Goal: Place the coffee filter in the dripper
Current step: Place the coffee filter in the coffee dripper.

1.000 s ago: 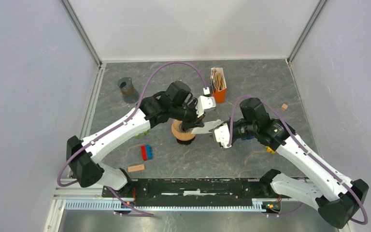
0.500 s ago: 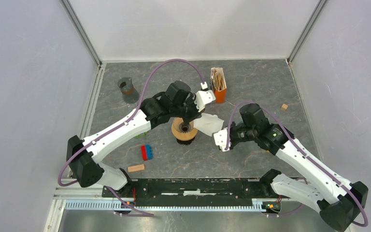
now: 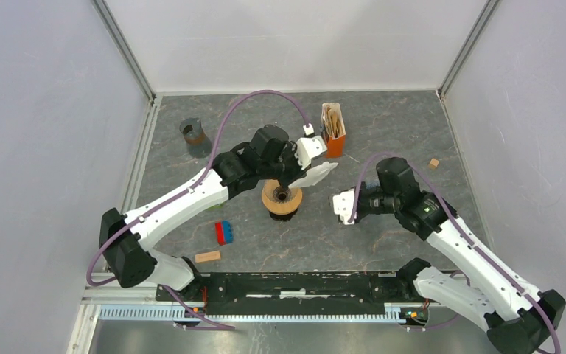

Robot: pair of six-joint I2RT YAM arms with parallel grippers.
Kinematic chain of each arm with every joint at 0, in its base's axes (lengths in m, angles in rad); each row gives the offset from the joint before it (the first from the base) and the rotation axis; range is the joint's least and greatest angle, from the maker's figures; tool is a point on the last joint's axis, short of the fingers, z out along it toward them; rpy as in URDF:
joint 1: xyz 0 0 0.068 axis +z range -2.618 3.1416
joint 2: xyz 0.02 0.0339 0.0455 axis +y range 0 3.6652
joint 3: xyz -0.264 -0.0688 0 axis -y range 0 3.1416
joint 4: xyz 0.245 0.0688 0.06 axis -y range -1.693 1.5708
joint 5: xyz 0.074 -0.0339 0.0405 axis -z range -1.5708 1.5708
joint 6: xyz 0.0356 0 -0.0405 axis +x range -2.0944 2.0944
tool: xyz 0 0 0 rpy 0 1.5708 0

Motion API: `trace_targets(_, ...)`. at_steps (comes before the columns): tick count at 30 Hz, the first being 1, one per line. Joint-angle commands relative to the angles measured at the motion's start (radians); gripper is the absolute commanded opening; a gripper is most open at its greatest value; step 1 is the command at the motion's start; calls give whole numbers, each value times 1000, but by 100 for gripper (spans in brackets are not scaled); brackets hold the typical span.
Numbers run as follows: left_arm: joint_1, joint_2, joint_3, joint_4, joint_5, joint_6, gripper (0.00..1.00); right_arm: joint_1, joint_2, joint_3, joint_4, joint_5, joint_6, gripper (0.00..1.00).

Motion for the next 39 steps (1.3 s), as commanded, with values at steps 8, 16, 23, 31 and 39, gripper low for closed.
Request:
trace_targets(8, 3, -45, 4, 55, 8, 17, 2, -143, -25, 109, 184, -28, 333, 36)
trace_targets(16, -24, -25, 62, 58, -113, 64, 2, -187, 74, 183, 328, 156, 647, 52)
trace_targets(23, -53, -18, 63, 60, -175, 88, 2, -190, 164, 213, 359, 106, 737, 63)
trace_targets(31, -75, -6, 70, 68, -222, 104, 2, -191, 173, 189, 363, 65, 744, 65)
trace_targets(39, -96, 4, 83, 67, -238, 118, 2, -192, 194, 167, 364, 92, 742, 66)
